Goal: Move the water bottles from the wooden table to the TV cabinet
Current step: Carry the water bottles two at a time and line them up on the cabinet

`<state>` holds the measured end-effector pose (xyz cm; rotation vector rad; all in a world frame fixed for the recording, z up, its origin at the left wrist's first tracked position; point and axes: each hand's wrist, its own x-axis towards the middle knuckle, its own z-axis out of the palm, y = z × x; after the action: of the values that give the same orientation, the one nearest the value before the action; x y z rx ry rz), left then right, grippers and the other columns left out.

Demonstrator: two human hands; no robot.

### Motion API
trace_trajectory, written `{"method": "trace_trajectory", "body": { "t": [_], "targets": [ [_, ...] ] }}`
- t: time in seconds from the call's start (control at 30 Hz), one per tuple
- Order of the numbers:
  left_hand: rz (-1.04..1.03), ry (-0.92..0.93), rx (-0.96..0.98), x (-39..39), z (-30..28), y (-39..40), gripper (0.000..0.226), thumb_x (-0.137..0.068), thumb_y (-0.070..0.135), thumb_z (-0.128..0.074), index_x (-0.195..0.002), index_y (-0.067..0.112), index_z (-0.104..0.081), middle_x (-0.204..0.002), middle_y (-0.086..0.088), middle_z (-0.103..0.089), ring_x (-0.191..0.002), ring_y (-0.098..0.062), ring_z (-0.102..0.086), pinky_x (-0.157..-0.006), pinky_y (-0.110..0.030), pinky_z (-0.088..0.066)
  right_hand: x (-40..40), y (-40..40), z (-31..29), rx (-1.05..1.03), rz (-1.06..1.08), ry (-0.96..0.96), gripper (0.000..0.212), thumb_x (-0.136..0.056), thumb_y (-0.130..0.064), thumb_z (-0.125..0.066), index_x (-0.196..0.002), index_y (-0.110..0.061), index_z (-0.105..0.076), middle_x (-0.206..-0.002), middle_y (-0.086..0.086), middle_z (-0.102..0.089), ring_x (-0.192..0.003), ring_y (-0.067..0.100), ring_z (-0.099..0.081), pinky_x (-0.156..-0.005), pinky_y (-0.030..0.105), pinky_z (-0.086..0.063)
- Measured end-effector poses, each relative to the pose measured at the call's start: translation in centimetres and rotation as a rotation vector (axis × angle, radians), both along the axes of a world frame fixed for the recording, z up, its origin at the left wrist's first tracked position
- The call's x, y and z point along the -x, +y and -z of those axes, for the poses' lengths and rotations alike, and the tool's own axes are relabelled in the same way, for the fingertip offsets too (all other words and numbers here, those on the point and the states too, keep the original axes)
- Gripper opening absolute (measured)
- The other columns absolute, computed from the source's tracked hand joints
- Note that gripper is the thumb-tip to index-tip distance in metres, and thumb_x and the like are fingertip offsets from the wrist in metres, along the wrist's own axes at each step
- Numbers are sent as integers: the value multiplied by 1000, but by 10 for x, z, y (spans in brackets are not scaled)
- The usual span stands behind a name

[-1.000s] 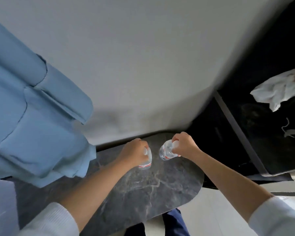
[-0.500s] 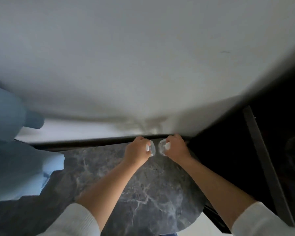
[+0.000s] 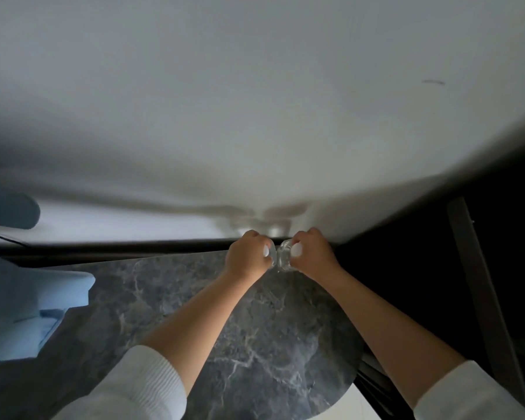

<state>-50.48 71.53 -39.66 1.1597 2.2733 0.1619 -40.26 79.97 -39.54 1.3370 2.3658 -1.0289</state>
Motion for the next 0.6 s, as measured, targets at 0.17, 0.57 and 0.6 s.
{"method": "trace_trajectory", "body": {
  "t": [0.17,0.57,0.6],
  "targets": [
    [42,-26,53,-1,2,9,27,-88,18,-58,-115,15,-63,-122,-4,-56,-109,-24,-60,-87,-28,-45,0,6,1,17,-11,1,40,-79,-7,-66,-118,-2,-57,-124,18,-46,-109,33,-55,-86,25,-44],
    [111,-96,142,5,-10,13,43,-89,21,-60,-130,13,-48,-128,-9,-50,-117,-26,-55,-96,-33,-46,-3,1,-12,8,-141,-124,50,-89,-21,-57,-135,-10,-42,-132,16,-40,-117,33,-52,-95,33,-44],
    [99,-84,137,5,-13,10,46,-90,22,-59,-132,12,-45,-130,-10,-49,-118,-27,-54,-96,-33,-46,-3,-1,-16,-1,-165,-141,47,-89,-20,-55,-133,-10,-43,-131,16,-41,-117,33,-52,-95,33,-44]
  ]
}}
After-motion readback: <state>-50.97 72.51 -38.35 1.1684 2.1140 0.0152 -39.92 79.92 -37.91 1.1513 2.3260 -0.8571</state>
